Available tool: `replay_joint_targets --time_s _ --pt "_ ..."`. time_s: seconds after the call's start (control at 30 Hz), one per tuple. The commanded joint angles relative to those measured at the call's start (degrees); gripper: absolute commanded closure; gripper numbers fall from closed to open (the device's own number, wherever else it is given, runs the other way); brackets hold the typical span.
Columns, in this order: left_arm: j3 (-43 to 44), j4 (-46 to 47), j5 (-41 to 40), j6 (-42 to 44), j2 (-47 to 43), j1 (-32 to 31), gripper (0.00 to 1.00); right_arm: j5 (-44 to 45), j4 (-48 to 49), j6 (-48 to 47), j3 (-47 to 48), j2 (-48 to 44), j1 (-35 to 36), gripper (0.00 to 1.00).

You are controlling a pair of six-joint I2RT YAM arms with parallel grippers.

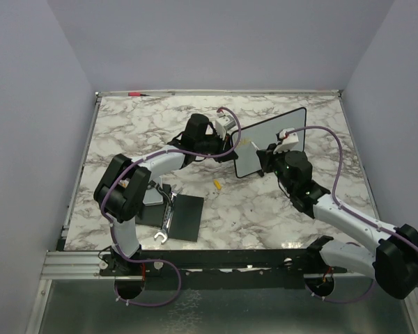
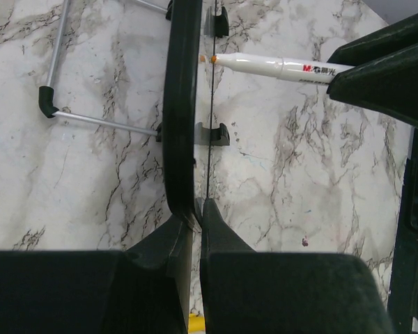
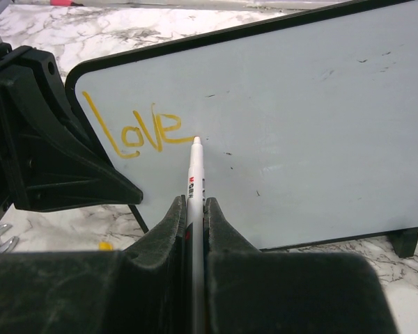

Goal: Write a sentence on the whiteboard

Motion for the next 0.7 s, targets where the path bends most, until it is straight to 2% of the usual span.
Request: replay_joint_targets --time_s 0.0,0.17,0.67 --pt "1.0 -2.3 -0.1 2.2 0.5 -0.8 1.00 0.8 -0.6 -0.2 -1.5 -4.5 -0.2 0.99" --pt "1.2 -2.7 -0.5 2.3 0.7 -0.8 1.00 2.7 -2.2 0.5 -1.0 -6.5 -0.2 0.99" --pt "1.0 -2.8 0.1 2.5 0.3 -0.8 1.00 4.5 0.7 -0.6 0.2 -2.2 -1.0 0.99"
